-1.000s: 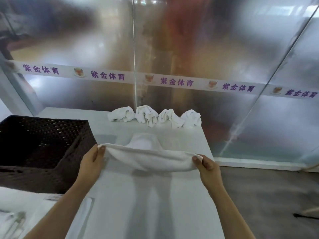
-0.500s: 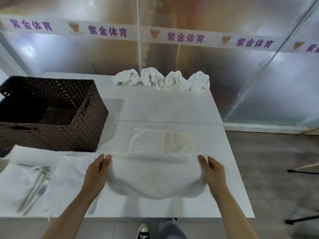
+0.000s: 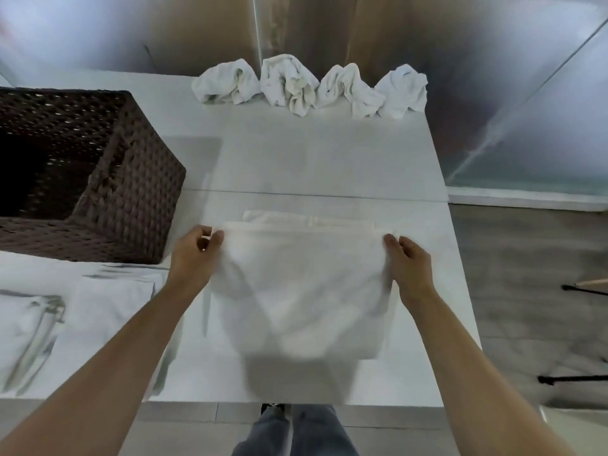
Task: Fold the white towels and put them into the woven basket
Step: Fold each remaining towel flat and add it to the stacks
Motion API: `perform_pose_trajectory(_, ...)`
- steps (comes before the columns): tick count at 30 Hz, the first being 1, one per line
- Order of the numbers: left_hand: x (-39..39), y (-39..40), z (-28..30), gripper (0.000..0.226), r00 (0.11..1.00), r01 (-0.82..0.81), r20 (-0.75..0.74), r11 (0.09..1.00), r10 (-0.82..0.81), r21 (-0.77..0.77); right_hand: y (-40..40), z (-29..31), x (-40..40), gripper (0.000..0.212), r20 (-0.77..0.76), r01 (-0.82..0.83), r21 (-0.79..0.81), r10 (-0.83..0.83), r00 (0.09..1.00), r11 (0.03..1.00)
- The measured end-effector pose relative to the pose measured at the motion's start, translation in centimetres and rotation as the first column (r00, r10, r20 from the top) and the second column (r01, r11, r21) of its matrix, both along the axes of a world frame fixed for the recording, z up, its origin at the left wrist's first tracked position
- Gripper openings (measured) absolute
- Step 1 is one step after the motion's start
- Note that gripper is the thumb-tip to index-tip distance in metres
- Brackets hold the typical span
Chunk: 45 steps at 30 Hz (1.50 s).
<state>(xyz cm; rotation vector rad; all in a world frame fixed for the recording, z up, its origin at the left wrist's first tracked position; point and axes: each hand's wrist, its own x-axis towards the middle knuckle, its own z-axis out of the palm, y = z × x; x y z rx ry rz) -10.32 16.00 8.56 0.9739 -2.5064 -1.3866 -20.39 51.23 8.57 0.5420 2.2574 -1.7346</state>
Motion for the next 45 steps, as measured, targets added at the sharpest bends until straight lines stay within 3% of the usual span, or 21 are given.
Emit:
perform_pose_trajectory(2,-2.1,-0.5,-1.2,0.018,1.0,-0.011,-0.004,1.0,0.011,-0.016,-0.2,-1.3,-2.0,0.041,0.019,0.014,0.0,-0.014,1.0,1.0)
perform_pose_trajectory(6,-5.4,-1.7,-3.4,0.026,1.0,-0.006,0.015,0.999,0.006,-0.043,-0.6,-3.7,-5.3,0.051,0.066,0.018,0.037,-0.021,0.998,0.999)
perform_pose_trajectory(10,-7.6,-1.4,-4.4,0.022,0.998,0.004,0.059,0.991,0.004,-0.13,-0.9,-5.6,-7.4,0.047,0.097,-0.004,0.036,0.001,0.995,0.999)
perform_pose_trajectory(12,-8.4,-1.5,-5.3,0.021,0.999,-0.012,0.046,0.993,0.017,-0.118,-0.9,-6.4,-8.1,0.039,0.097,0.001,0.047,-0.006,0.995,0.999)
perform_pose_trajectory(14,-8.7,-2.0,-6.1,0.018,0.999,-0.026,0.035,0.996,0.029,-0.08,-0.7,-7.1,-8.3,0.013,0.095,0.012,0.065,-0.018,0.995,0.998)
perform_pose_trajectory(15,-8.6,-2.0,-6.6,0.016,0.998,-0.039,0.047,0.998,0.041,-0.057,-0.6,-7.7,-8.2,0.009,0.109,0.017,0.085,-0.026,0.994,0.996)
perform_pose_trajectory(16,-8.3,-2.1,-7.1,0.017,0.997,-0.046,0.064,0.998,0.048,-0.04,-0.4,-8.2,-7.9,0.019,0.129,0.022,0.11,-0.036,0.991,0.994)
perform_pose_trajectory(20,-4.6,-1.0,-8.2,0.031,0.976,-0.003,0.216,0.999,0.01,-0.032,0.6,-9.7,-4.0,0.029,0.199,-0.009,0.234,-0.038,0.979,0.972)
perform_pose_trajectory(26,4.9,0.5,-10.1,0.027,0.923,0.007,0.385,1.0,0.002,-0.024,1.4,-11.0,4.4,0.028,0.274,-0.097,0.317,0.007,0.962,0.943)
perform_pose_trajectory(32,10.7,2.7,-9.5,0.017,0.899,0.02,0.438,1.0,-0.016,-0.004,1.9,-11.1,11.7,0.019,0.302,-0.068,0.365,-0.049,0.952,0.928)
perform_pose_trajectory(36,11.9,3.7,-8.4,0.025,0.877,-0.028,0.481,1.0,0.021,0.007,2.8,-11.6,14.9,0.017,0.331,-0.082,0.458,-0.084,0.94,0.885)
perform_pose_trajectory(40,13.5,4.7,-7.6,0.028,0.827,-0.03,0.561,0.999,0.037,-0.022,3.4,-10.8,17.1,0.023,0.288,0.033,0.389,-0.155,0.945,0.921)
perform_pose_trajectory(45,15.8,5.9,-7.5,0.033,0.835,-0.155,0.536,0.988,0.127,0.007,4.0,-9.9,19.2,0.012,0.306,0.173,0.2,-0.229,0.924,0.964)
